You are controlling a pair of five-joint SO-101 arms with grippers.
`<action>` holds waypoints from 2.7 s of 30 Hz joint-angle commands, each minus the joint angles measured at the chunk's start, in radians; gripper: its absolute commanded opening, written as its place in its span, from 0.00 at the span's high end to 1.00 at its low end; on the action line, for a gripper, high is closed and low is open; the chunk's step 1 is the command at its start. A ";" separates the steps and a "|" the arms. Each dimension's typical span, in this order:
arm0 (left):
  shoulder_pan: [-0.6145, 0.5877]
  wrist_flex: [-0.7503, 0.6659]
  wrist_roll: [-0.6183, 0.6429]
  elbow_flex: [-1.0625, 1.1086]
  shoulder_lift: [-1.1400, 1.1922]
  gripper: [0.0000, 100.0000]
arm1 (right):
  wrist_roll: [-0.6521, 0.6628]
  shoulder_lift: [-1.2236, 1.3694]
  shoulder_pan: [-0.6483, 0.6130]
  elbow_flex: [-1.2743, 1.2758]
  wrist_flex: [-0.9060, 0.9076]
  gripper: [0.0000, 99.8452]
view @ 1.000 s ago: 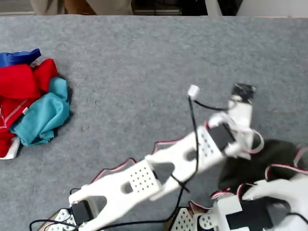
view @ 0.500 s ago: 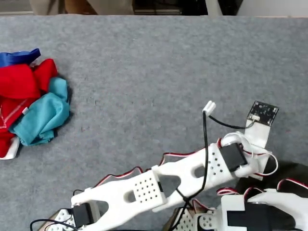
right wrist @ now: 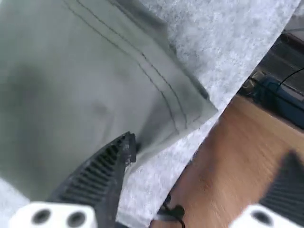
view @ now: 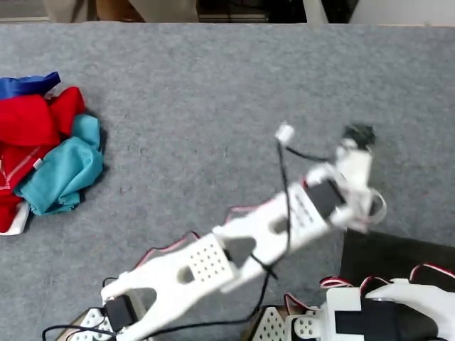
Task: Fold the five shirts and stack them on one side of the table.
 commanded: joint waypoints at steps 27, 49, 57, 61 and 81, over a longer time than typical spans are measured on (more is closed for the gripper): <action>-0.617 0.210 -0.206 -0.038 -0.292 0.97 | 0.069 -0.050 -0.030 -0.392 0.400 0.69; -0.617 0.210 -0.207 0.023 -0.289 0.97 | 0.061 -0.047 -0.048 0.102 0.023 0.69; -0.623 0.210 -0.207 0.087 -0.291 0.97 | 0.061 -0.044 -0.058 0.108 0.021 0.69; -0.623 0.210 -0.207 0.086 -0.291 0.97 | 0.058 -0.001 -0.058 0.160 -0.068 0.69; -0.623 0.210 -0.207 0.086 -0.291 0.97 | 0.002 0.045 -0.042 0.059 -0.112 0.97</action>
